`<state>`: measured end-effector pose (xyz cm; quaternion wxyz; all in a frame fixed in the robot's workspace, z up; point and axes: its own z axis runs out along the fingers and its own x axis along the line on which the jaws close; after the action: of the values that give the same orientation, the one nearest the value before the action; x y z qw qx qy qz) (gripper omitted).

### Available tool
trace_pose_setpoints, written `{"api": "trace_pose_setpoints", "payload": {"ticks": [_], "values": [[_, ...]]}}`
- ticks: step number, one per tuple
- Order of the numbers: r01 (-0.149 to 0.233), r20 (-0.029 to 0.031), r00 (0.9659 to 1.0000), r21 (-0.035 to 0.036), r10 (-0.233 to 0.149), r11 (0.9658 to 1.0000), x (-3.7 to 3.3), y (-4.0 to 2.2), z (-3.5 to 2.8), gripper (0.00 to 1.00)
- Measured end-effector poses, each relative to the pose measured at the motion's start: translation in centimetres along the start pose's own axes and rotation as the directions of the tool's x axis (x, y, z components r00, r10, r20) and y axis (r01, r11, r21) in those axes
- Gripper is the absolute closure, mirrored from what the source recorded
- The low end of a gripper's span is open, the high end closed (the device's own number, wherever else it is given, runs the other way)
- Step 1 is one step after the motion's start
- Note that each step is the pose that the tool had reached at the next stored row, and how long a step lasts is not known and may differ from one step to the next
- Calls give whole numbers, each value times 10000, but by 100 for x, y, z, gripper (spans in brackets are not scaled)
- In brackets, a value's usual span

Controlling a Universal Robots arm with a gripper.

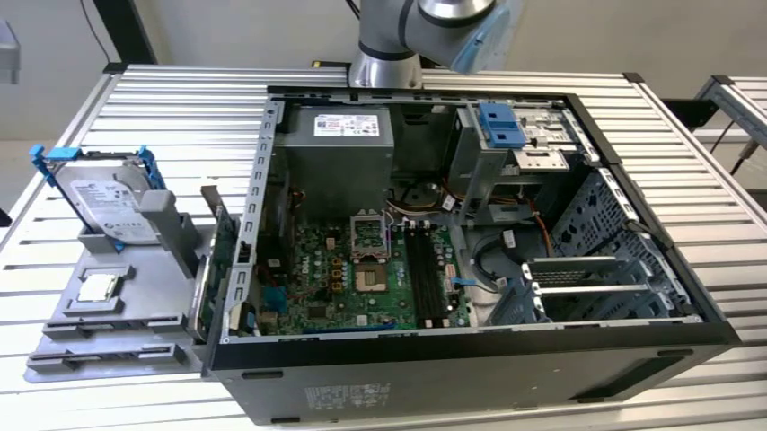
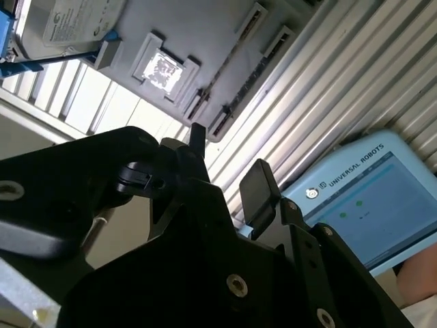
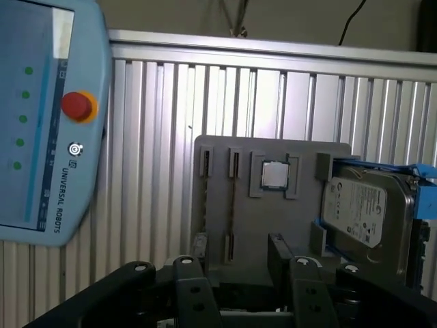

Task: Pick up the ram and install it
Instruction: 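Pick up the ram and move it above insertion slot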

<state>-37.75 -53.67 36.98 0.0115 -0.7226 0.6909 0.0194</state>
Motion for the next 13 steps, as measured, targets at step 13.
{"api": "trace_pose_setpoints", "payload": {"ticks": [13], "values": [[-4, 48, 10000, 1, 4, 10000, 9, -2, 207, 0]]}}
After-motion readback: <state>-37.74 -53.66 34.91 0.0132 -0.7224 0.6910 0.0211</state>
